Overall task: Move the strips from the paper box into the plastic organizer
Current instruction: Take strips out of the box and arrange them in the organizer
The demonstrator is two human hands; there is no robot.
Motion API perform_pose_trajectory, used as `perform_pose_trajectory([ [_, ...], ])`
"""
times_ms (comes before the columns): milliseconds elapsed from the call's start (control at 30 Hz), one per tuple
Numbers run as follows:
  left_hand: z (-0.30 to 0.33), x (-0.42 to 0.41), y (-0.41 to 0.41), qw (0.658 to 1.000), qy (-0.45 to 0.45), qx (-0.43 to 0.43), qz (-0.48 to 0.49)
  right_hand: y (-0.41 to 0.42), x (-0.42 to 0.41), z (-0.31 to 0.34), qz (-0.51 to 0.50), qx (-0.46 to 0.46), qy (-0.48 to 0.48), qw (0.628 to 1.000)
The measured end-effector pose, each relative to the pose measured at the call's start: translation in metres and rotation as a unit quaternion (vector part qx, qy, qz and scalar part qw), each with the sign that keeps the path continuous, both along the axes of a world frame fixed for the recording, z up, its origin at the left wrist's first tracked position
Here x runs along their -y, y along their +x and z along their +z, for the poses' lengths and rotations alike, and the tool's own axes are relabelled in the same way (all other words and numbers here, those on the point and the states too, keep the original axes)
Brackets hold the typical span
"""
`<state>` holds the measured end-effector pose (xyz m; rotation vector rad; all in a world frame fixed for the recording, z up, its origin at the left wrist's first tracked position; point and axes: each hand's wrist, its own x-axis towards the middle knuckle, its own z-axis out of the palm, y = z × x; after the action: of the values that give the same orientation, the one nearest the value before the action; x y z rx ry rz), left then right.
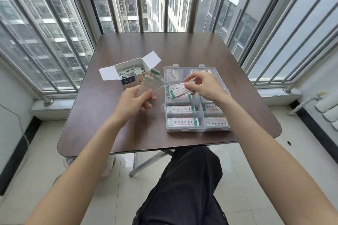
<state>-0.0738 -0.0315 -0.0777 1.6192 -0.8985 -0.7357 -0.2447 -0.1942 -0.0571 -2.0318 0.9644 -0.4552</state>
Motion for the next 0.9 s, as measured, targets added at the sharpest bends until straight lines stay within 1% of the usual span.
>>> perform_pose_trajectory([
  [167, 0.0, 0.001, 0.001, 1.0, 0.003, 0.004, -0.009, 0.002, 0.005, 0.0, -0.021, -0.046, -0.042, 0.998],
  [300, 0.003, 0.005, 0.0, 1.0, 0.002, 0.0, -0.014, 0.0, 0.002, 0.001, 0.02, -0.093, -0.039, 0.995],
  [400, 0.004, 0.007, -0.002, 1.0, 0.005, -0.003, -0.018, 0.003, -0.003, 0.003, 0.05, -0.123, -0.082, 0.988],
  [467, 0.004, 0.008, -0.003, 1.0, 0.007, -0.002, -0.022, 0.006, -0.005, 0.004, 0.061, -0.123, -0.087, 0.987],
  [567, 0.003, 0.007, -0.006, 0.999, 0.012, -0.013, -0.027, 0.01, -0.007, 0.003, 0.046, -0.089, -0.06, 0.993],
  [633, 0.003, 0.007, -0.008, 0.999, 0.017, -0.037, -0.03, 0.013, -0.009, 0.0, 0.042, -0.099, -0.073, 0.992],
  [767, 0.005, 0.007, -0.012, 0.996, 0.012, -0.076, -0.046, 0.014, -0.013, -0.001, 0.055, -0.152, -0.159, 0.974],
  [833, 0.006, 0.007, -0.012, 0.995, 0.006, -0.088, -0.055, 0.016, -0.014, -0.002, 0.064, -0.178, -0.235, 0.953],
  [900, 0.006, 0.008, -0.013, 0.993, 0.0, -0.102, -0.061, 0.018, -0.015, -0.003, 0.072, -0.187, -0.288, 0.936],
])
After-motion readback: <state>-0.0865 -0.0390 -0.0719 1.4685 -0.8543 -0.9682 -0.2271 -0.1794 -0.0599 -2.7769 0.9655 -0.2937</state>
